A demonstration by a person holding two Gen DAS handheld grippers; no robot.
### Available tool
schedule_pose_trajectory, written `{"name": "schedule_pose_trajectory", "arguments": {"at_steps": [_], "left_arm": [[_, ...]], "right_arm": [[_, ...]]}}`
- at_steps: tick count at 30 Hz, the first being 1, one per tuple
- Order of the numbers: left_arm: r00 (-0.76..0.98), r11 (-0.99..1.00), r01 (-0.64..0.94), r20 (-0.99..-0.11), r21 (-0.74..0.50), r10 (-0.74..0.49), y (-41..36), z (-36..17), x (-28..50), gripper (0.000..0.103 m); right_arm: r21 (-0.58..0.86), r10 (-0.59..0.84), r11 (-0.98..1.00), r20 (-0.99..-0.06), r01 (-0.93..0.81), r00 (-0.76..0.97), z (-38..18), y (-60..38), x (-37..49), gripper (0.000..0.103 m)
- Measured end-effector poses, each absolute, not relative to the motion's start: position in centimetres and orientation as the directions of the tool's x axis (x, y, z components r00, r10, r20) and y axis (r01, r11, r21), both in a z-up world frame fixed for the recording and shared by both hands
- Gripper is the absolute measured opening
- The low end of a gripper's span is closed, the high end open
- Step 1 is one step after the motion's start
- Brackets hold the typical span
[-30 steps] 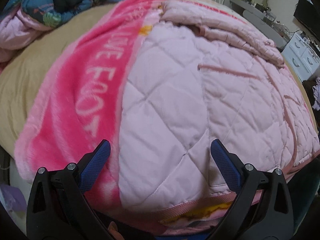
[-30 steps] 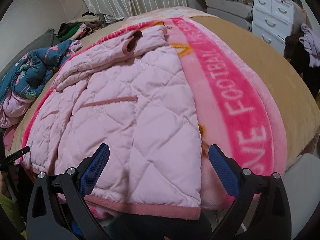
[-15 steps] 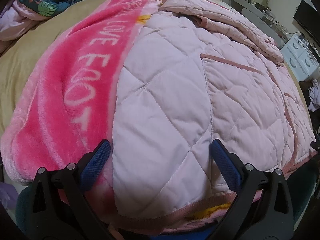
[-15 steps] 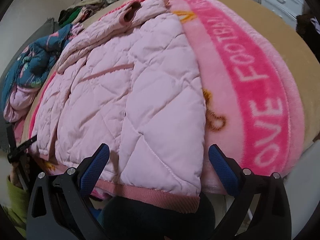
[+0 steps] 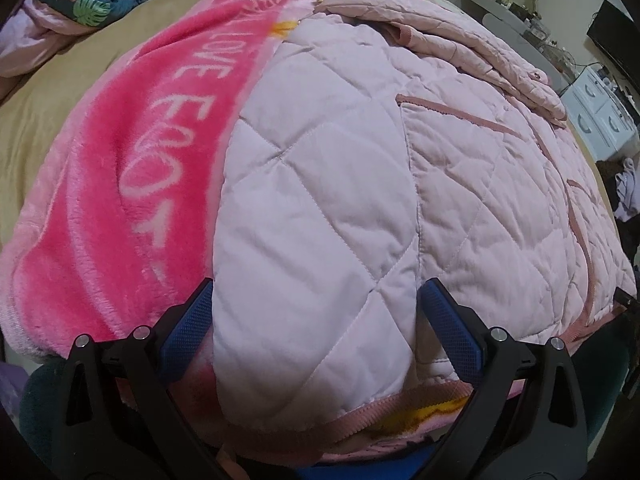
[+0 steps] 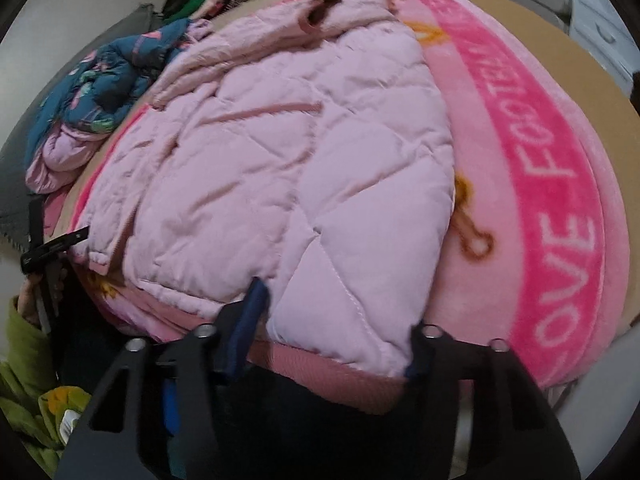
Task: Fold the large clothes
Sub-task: 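Move the right tool to the ribbed hem of the jacket, then close the right tool on the ribbed hem while the left tool grasps the hem too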
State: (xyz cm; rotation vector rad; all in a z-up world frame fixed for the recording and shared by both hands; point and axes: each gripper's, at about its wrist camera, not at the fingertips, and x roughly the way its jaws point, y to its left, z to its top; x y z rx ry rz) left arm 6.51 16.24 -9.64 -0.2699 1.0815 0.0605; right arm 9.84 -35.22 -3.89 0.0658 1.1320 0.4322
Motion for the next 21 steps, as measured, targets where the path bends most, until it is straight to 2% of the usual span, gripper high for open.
{"name": "schedule_pose_trajectory", "arguments": {"at_steps": [3,7,9,11,12,15,21], "left_arm": [[0.484,0.967,-0.168,-0.871,-0.192,-0.089,15.9,-9.5,6.3,0.091],[0.507,0.972,-0.139,-0.857,-0.187,-0.093,15.2,-9.3,6.2,0.075],[0.53,0.977,-0.119,-0.843,-0.178,-0.089,14.6,-8.8,6.2,0.048],[0.555,0.982,-0.104,-0.828,-0.157,-0.074,14.1,-8.1,6.1,0.029],[0.567,0.982,-0.099,-0.82,-0.16,-0.077,14.2,-7.8,6.1,0.024],[0.585,0.976,-0.098,-0.805,-0.193,-0.101,14.6,-7.0,6.2,0.017],[0.65,0.97,-0.088,-0.751,-0.226,-0.116,14.7,-4.0,6.3,0.011]], "right_arm": [[0.225,0.349,0.919,-0.848,-0.325,0.398,-3.0,-34.4,9.9,0.033],[0.262,0.401,0.905,-0.787,-0.335,0.469,-0.8,-34.1,10.1,0.029],[0.284,0.423,0.9,-0.752,-0.33,0.505,0.4,-34.0,10.4,0.027],[0.305,0.449,0.891,-0.709,-0.337,0.544,1.6,-33.7,10.7,0.026],[0.313,0.461,0.886,-0.685,-0.342,0.564,2.3,-33.7,11.0,0.025],[0.349,0.488,0.873,-0.631,-0.34,0.603,3.7,-33.7,11.9,0.024],[0.407,0.509,0.856,-0.556,-0.319,0.657,5.8,-34.2,13.4,0.023]]}}
